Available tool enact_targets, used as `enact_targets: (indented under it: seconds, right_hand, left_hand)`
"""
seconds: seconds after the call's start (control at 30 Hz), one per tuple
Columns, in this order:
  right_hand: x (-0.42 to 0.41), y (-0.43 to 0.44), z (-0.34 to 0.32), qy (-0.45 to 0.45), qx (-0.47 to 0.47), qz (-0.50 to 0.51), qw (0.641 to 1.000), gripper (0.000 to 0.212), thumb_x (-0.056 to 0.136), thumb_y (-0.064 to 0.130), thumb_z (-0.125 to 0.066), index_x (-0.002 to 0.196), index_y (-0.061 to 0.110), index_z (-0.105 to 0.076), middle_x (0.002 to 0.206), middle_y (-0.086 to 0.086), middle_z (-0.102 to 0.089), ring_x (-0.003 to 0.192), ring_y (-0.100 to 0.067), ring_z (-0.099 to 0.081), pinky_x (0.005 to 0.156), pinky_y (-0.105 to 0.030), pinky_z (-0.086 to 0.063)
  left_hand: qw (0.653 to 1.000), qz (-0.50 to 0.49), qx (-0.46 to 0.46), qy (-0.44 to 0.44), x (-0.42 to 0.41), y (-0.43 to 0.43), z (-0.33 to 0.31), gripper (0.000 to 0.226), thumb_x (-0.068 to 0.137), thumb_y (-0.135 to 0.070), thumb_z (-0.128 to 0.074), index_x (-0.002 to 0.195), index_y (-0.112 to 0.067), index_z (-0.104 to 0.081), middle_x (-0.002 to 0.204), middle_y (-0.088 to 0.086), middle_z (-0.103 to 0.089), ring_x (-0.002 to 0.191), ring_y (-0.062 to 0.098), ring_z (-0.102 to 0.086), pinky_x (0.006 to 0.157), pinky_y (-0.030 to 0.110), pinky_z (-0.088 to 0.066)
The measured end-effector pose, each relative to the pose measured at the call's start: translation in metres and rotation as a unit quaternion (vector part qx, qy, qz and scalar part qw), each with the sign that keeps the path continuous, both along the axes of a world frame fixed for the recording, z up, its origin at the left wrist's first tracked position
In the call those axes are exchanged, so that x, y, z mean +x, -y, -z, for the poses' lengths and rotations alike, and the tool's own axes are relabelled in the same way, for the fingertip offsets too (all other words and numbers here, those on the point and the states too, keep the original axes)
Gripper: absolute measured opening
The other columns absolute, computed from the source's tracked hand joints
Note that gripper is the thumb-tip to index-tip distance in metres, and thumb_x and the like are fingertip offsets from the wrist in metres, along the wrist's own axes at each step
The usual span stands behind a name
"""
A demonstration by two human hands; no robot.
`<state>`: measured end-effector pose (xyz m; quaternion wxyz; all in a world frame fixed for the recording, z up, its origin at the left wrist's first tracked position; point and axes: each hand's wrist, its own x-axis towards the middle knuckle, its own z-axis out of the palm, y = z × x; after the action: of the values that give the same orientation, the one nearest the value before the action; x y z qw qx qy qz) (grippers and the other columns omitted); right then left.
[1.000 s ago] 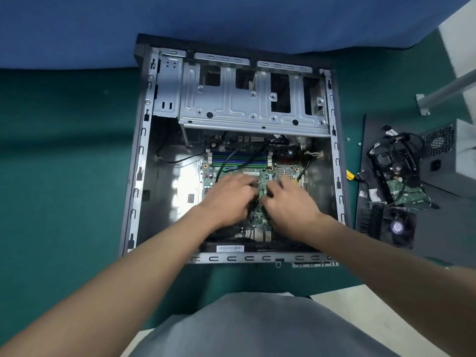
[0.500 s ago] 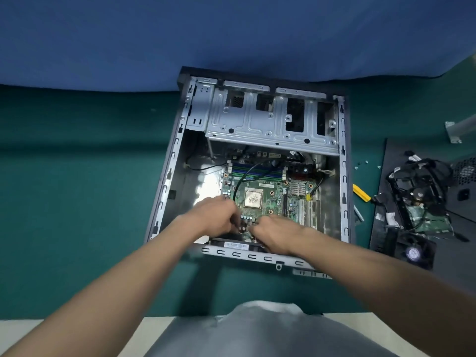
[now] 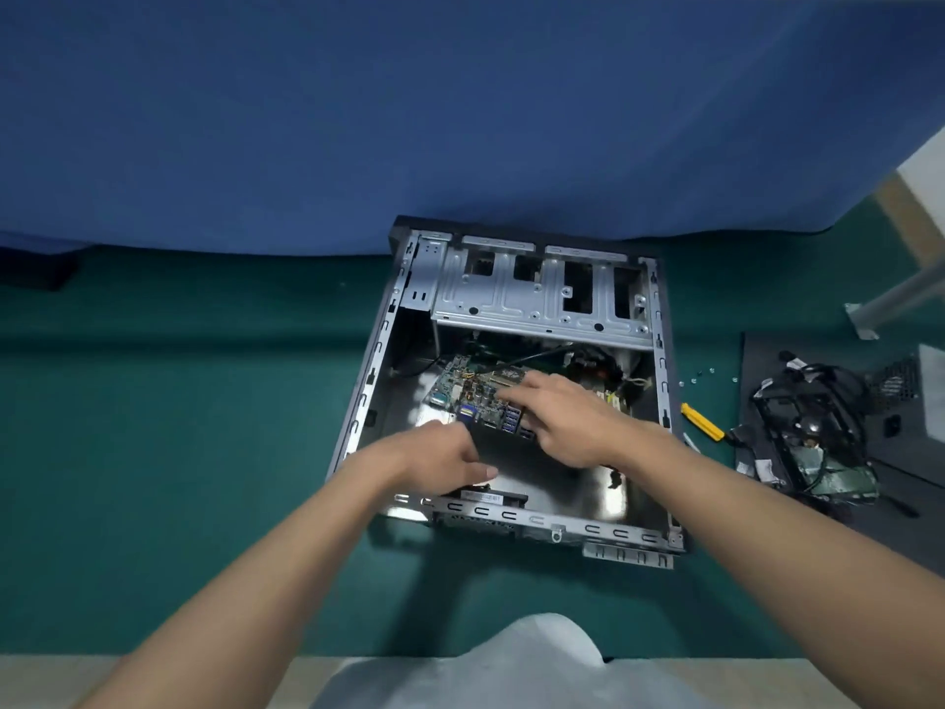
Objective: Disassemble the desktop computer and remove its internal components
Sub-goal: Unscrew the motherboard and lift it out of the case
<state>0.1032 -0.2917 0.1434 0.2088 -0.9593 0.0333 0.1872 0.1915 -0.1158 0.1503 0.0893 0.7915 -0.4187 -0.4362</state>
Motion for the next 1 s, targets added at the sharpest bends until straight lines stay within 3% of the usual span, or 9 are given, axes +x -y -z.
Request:
enact_targets:
  seconds: [0.1,0.23,0.37,0.4,0.5,0.63,0.73,0.83,1.0]
  right_hand:
    - [0.003,0.004,-0.020,0.004,0.033,0.014,0.999,0.048,0.094,0.006,-0.045,0.136,0.030,-0.046,0.111,0.005,-0.045,0.112,-0.019,-0.042,0.097,-0.039,-0.037]
    - [0.006,0.000,-0.043,0.035,0.083,0.041,0.995,0.035,0.097,0.010,-0.047,0.124,0.030,-0.054,0.115,0.003,-0.051,0.113,-0.018,-0.046,0.095,-0.037,-0.039]
    - [0.010,-0.006,-0.067,0.062,0.208,0.132,0.967,0.031,0.099,0.011,-0.046,0.115,0.035,-0.057,0.113,0.007,-0.055,0.083,-0.001,-0.051,0.073,-0.023,-0.041]
    - [0.008,-0.007,-0.073,0.064,0.243,0.157,0.955,0.031,0.099,0.011,-0.046,0.110,0.037,-0.058,0.109,0.008,-0.055,0.076,-0.004,-0.050,0.070,-0.024,-0.041]
    - [0.002,-0.010,-0.089,0.069,0.304,0.206,0.928,0.032,0.098,0.010,-0.048,0.103,0.036,-0.064,0.102,0.006,-0.057,0.078,-0.019,-0.051,0.069,-0.034,-0.044]
    - [-0.007,-0.016,-0.112,0.081,0.397,0.222,0.887,0.028,0.097,0.003,-0.047,0.107,0.022,-0.066,0.095,-0.001,-0.060,0.063,-0.003,-0.056,0.053,-0.017,-0.044]
    - [-0.014,-0.020,-0.136,0.095,0.403,0.202,0.887,0.021,0.093,0.003,-0.057,0.109,0.015,-0.065,0.094,-0.005,-0.059,0.055,-0.001,-0.055,0.048,-0.015,-0.044]
    - [-0.022,-0.021,-0.161,0.099,0.386,0.182,0.899,0.024,0.086,0.002,-0.067,0.106,0.014,-0.065,0.097,-0.011,-0.059,0.061,-0.011,-0.060,0.057,-0.023,-0.050]
    - [-0.046,-0.007,-0.209,0.094,0.434,0.178,0.878,0.023,0.086,-0.001,-0.064,0.107,0.008,-0.064,0.079,-0.010,-0.058,0.058,-0.015,-0.052,0.049,-0.025,-0.043]
  left_hand:
    - [1.000,-0.012,-0.007,-0.005,-0.007,-0.005,0.000,0.056,0.097,-0.045,-0.050,0.047,-0.020,-0.049,0.038,-0.011,-0.044,0.038,-0.001,-0.040,0.051,0.027,-0.030]
    - [0.999,-0.040,-0.022,-0.018,-0.015,-0.016,0.007,0.056,0.097,-0.050,-0.049,0.051,-0.017,-0.046,0.047,-0.005,-0.042,0.038,0.005,-0.037,0.048,0.027,-0.030]
    - [0.997,-0.052,-0.036,-0.039,-0.020,-0.024,0.016,0.058,0.097,-0.054,-0.043,0.053,-0.018,-0.035,0.050,-0.002,-0.039,0.041,0.008,-0.035,0.054,0.029,-0.031]
    - [0.997,-0.054,-0.040,-0.039,-0.020,-0.024,0.017,0.058,0.097,-0.054,-0.044,0.053,-0.018,-0.036,0.050,-0.003,-0.040,0.043,0.008,-0.036,0.055,0.029,-0.031]
    - [0.997,-0.056,-0.039,-0.033,-0.019,-0.024,0.017,0.057,0.097,-0.054,-0.045,0.051,-0.020,-0.040,0.046,-0.010,-0.044,0.043,0.003,-0.040,0.052,0.025,-0.031]
    - [0.998,-0.055,-0.030,-0.031,-0.020,-0.022,0.017,0.054,0.097,-0.053,-0.044,0.055,-0.020,-0.039,0.051,-0.008,-0.042,0.047,0.008,-0.039,0.053,0.027,-0.029]
    - [0.997,-0.061,-0.039,-0.023,-0.023,-0.023,0.017,0.055,0.098,-0.051,-0.044,0.053,-0.020,-0.040,0.053,-0.007,-0.041,0.050,0.010,-0.038,0.055,0.028,-0.029]
    - [0.997,-0.070,-0.040,0.015,-0.030,-0.022,0.017,0.054,0.098,-0.052,-0.042,0.056,-0.019,-0.037,0.054,-0.005,-0.042,0.054,0.015,-0.040,0.056,0.030,-0.030]
    - [0.989,-0.097,-0.022,0.109,-0.051,-0.013,0.016,0.050,0.100,-0.048,-0.038,0.062,-0.017,-0.042,0.065,0.001,-0.051,0.064,0.021,-0.050,0.059,0.031,-0.035]
